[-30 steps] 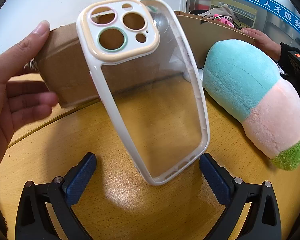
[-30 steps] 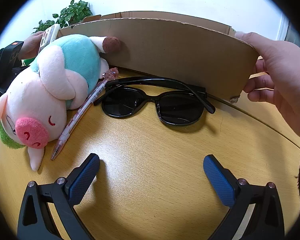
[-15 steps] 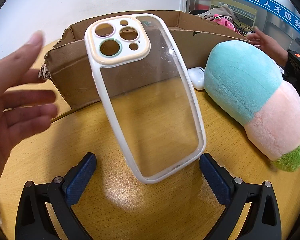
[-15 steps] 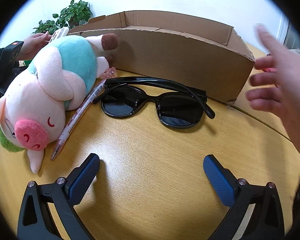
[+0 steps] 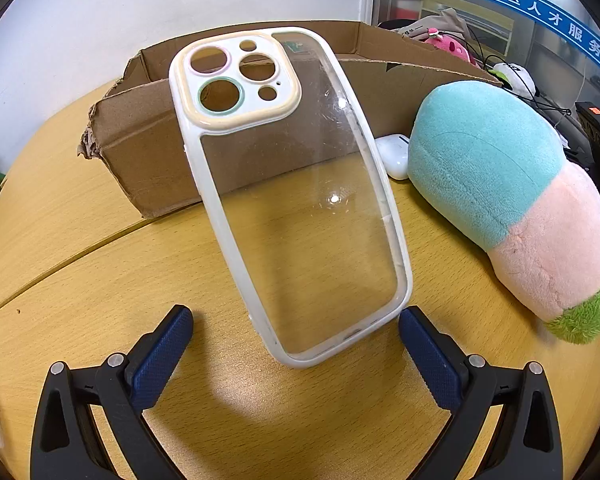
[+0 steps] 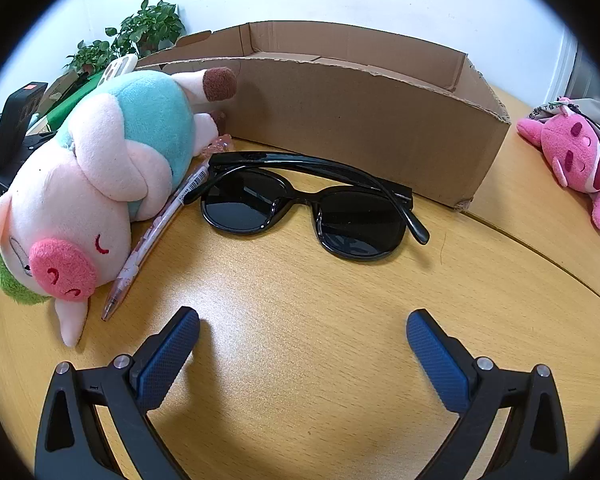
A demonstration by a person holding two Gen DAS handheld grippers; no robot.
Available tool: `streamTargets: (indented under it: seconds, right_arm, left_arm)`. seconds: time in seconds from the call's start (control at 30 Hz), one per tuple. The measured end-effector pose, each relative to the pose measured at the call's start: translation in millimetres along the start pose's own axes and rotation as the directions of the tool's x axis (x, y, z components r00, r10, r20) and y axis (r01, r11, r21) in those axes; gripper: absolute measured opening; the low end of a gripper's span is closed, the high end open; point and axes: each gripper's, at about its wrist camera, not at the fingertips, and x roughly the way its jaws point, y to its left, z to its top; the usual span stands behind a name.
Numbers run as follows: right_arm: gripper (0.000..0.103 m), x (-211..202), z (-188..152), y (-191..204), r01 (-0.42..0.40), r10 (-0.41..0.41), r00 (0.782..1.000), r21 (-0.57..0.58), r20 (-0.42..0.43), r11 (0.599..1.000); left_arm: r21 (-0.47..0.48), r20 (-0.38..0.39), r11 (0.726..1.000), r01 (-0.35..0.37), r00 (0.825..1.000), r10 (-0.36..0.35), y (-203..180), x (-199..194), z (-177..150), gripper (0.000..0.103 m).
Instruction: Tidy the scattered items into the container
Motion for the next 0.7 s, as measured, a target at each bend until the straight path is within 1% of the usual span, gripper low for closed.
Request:
streamTargets:
  seconds: [0.3,0.37,0.57,0.7]
  right_arm:
    - [0.103,0.7,-0.1,0.0,0.000,0.000,1.000,0.000,0.000,1.000]
    - [0.103,-0.1,-0.1,0.1,0.000,0.000,1.000,0.000,0.000,1.000]
    - [0.103,-0.1,-0.2,0.1,0.000,0.000,1.000,0.000,0.000,1.000]
    - [0.103,0.6,-0.2,0.1,0.000,0.000,1.000,0.000,0.000,1.000]
  left_arm:
    - [-0.012,0.001,1.000,-0.006,1.000,0.006,1.9,-0.2,0.6,0.103]
    - [-0.011,0.001,1.000,-0.008,1.000,0.008,-7.6,4.9,4.4,0.103]
    - [-0.014,0.001,1.000,-0.010,1.000,0.010,-10.6,5.3,2.4,0.103]
    - [-0.031,0.002,0.999,-0.025,1.000,0.025,-15.6,4.7,-1.4,0.103]
